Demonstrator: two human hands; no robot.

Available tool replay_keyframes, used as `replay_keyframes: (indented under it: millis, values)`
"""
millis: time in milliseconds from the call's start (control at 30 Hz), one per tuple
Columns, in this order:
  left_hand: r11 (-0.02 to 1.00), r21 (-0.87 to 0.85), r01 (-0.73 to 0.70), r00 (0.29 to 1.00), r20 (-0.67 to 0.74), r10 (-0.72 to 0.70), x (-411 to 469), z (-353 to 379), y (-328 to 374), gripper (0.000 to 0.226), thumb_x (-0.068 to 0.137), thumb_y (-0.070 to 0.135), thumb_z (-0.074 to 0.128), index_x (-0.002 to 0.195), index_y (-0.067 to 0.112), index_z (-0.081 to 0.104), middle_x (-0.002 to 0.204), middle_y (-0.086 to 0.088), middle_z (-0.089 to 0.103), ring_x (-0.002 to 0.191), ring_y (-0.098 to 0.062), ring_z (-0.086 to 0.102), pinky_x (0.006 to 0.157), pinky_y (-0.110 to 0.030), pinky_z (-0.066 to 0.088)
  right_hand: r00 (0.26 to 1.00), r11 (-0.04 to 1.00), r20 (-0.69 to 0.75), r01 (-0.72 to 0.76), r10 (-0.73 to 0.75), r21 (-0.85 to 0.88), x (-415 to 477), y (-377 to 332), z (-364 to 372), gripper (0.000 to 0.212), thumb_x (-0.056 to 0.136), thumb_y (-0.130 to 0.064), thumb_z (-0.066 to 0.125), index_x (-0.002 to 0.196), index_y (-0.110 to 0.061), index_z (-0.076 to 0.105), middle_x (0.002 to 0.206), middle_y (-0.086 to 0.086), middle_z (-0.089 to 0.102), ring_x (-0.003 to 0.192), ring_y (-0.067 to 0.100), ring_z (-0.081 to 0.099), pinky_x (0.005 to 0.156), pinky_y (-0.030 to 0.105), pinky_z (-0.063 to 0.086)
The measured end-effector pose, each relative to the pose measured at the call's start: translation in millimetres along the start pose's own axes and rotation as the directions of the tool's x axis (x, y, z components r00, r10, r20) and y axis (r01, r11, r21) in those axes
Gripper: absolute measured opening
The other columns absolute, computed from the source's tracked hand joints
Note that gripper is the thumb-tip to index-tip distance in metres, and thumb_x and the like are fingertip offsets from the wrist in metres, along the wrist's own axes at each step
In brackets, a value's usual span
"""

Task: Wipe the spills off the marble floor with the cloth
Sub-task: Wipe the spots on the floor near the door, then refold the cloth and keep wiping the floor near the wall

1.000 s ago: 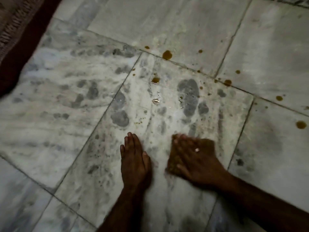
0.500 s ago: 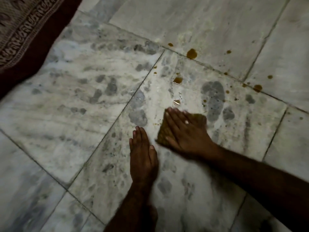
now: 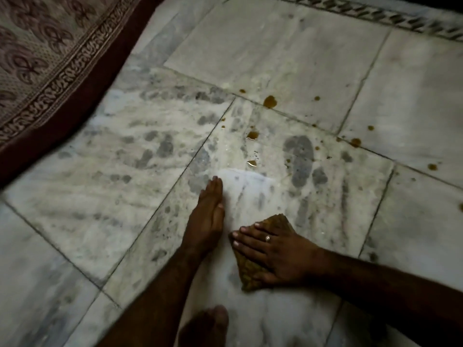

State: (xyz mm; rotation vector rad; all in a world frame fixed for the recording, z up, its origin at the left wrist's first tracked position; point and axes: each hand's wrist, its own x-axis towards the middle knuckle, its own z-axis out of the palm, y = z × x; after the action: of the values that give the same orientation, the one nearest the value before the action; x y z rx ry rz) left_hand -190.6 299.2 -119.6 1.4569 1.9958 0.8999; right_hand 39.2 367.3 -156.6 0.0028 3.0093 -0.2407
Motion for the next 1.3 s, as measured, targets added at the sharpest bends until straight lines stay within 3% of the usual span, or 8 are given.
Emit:
replay_keyframes:
  millis: [200, 367, 567, 733, 867, 1033, 1167, 1300]
  values:
    - [0.703, 0.331, -0.63, 0.721, 0.585, 0.371, 84, -14, 55, 0.068, 0.097, 0.038, 0.027, 0.151, -0.001, 0.035, 0.158, -0.022, 0.034, 0.148, -0.034, 0.031, 0.123, -0.045, 0.023, 0.982, 0.983, 0.102, -0.167, 0.159, 0.079, -30, 18, -40, 0.077, 0.102, -0.057, 0.035, 0.162, -0.009, 0.03, 0.168, 0.015, 0.03, 0.153, 0.031, 0.035, 0.122, 0.049, 0.037]
    - [0.356, 0.321, -0.877, 0.348, 0.937, 0.013, 140, -30, 131, 0.073, 0.101, 0.055, 0.019, 0.16, 0.011, 0.01, 0.167, -0.012, 0.016, 0.153, -0.026, 0.022, 0.121, -0.038, 0.025, 0.907, 0.917, 0.311, -0.351, 0.284, 0.187, -50, -10, -51, 0.103, 0.087, -0.055, 0.069, 0.165, -0.013, 0.015, 0.174, 0.017, 0.006, 0.16, 0.038, 0.01, 0.128, 0.057, 0.011]
    - [0.447, 0.267, -0.854, 0.292, 0.956, -0.014, 120, -13, 120, 0.072, 0.1, 0.053, 0.046, 0.16, 0.023, 0.018, 0.164, -0.003, 0.028, 0.147, -0.02, 0.034, 0.116, -0.031, 0.032, 0.801, 0.767, 0.119, -0.597, 0.587, 0.235, -75, -45, -36, 0.046, 0.09, -0.028, 0.052, 0.132, -0.017, 0.065, 0.145, 0.011, 0.064, 0.125, 0.031, 0.067, 0.097, 0.044, 0.06]
    - [0.651, 0.122, -0.749, 0.151, 0.988, -0.011, 79, 5, 80, 0.099, 0.081, 0.049, 0.078, 0.158, 0.021, 0.023, 0.161, 0.0, 0.033, 0.144, -0.017, 0.037, 0.116, -0.031, 0.034, 0.472, 0.262, 0.209, -0.747, 0.857, 0.611, -66, -52, -74, 0.052, 0.099, -0.039, 0.056, 0.146, -0.018, 0.046, 0.112, 0.009, 0.069, 0.1, 0.03, 0.067, 0.081, 0.037, 0.051]
    - [0.883, 0.008, -0.469, 0.407, 0.889, 0.208, 50, -14, 86, 0.08, 0.076, 0.043, 0.085, 0.144, 0.036, 0.045, 0.143, 0.018, 0.05, 0.133, -0.008, 0.049, 0.106, -0.021, 0.039, 0.266, 0.002, 0.195, -0.597, 0.944, 0.802, -64, -39, -140, 0.007, 0.096, -0.02, 0.066, 0.101, -0.023, 0.063, 0.088, -0.001, 0.071, 0.082, 0.019, 0.069, 0.072, 0.03, 0.056]
    - [0.912, -0.409, -0.013, 0.707, 0.642, 0.298, 42, -49, 149, 0.015, 0.094, 0.025, 0.069, 0.108, 0.025, 0.073, 0.11, 0.009, 0.075, 0.106, -0.005, 0.068, 0.088, -0.019, 0.052, 0.317, -0.027, 0.224, -0.523, 0.922, 0.852, -72, -23, -223, 0.005, 0.093, -0.009, 0.073, 0.094, -0.013, 0.075, 0.082, 0.01, 0.078, 0.071, 0.021, 0.074, 0.075, 0.045, 0.064]
    - [0.817, -0.515, -0.26, 0.856, 0.268, 0.442, 37, -85, 195, 0.017, 0.091, 0.043, 0.062, 0.091, 0.027, 0.062, 0.09, 0.006, 0.067, 0.087, -0.017, 0.067, 0.073, -0.032, 0.055, 0.353, -0.028, 0.197, -0.431, 0.915, 0.902, -75, -32, -285, 0.005, 0.093, -0.007, 0.072, 0.096, -0.008, 0.076, 0.089, 0.02, 0.077, 0.072, 0.022, 0.072, 0.067, 0.034, 0.061]
    - [0.702, -0.435, -0.565, 0.774, 0.015, 0.632, 22, -105, 216, 0.025, 0.089, 0.04, 0.062, 0.081, 0.018, 0.054, 0.072, -0.002, 0.057, 0.067, -0.026, 0.058, 0.061, -0.045, 0.049, 0.339, -0.091, 0.178, -0.257, 0.924, 0.962, -74, -40, -322, 0.011, 0.094, -0.008, 0.071, 0.103, -0.002, 0.073, 0.089, 0.014, 0.076, 0.077, 0.022, 0.07, 0.067, 0.028, 0.061]
